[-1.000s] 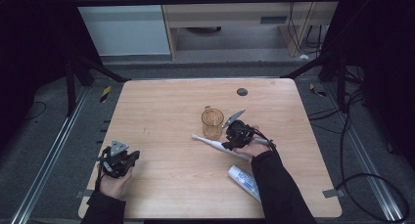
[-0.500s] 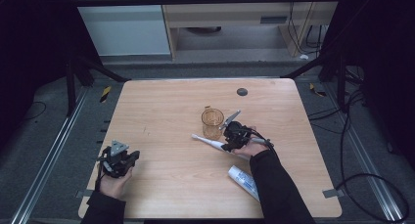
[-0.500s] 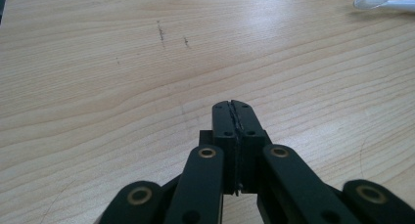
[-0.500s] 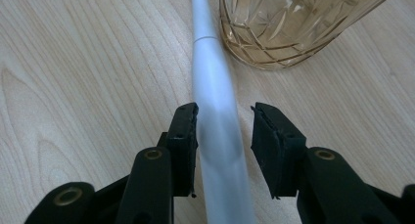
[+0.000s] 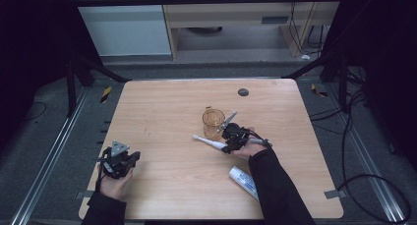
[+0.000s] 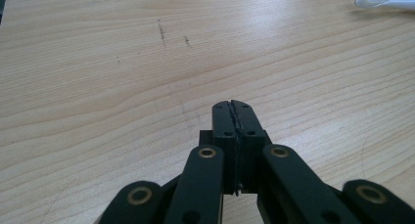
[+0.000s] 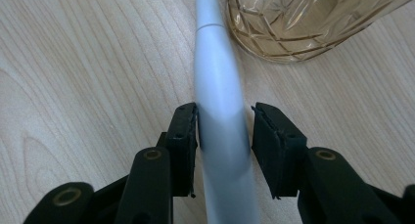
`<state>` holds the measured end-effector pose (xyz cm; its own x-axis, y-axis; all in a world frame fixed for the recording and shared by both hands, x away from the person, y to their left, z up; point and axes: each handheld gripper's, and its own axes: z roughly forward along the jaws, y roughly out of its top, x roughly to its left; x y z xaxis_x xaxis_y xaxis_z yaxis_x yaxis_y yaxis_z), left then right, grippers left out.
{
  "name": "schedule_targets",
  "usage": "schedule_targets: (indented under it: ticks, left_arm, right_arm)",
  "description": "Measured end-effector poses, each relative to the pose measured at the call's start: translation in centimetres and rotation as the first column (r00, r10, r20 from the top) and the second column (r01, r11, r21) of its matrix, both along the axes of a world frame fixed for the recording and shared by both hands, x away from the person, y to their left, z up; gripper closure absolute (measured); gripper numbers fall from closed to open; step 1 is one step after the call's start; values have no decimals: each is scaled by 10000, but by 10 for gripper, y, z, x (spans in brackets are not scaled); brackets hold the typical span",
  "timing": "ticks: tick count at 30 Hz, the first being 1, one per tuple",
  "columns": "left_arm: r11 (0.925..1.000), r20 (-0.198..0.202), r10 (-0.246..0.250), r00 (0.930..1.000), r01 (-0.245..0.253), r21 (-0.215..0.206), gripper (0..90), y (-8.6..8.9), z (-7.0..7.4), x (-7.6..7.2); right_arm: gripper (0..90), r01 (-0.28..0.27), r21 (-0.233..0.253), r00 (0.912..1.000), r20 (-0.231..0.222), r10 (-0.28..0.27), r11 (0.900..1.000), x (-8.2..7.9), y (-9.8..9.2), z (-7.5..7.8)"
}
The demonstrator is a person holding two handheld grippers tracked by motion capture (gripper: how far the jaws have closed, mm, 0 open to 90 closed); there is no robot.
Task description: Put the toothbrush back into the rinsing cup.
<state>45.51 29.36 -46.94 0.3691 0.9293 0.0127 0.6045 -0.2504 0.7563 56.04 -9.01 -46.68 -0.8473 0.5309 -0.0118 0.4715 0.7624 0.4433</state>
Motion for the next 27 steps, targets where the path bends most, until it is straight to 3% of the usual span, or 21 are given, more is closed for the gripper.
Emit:
schedule_targets:
  ticks: [27]
  left_arm:
    - [10000, -52, 5, 10000, -4, 49, 890, 0, -1, 1]
  right_arm:
    - [666, 48, 50, 9989, -474, -45, 10000, 2, 2, -4]
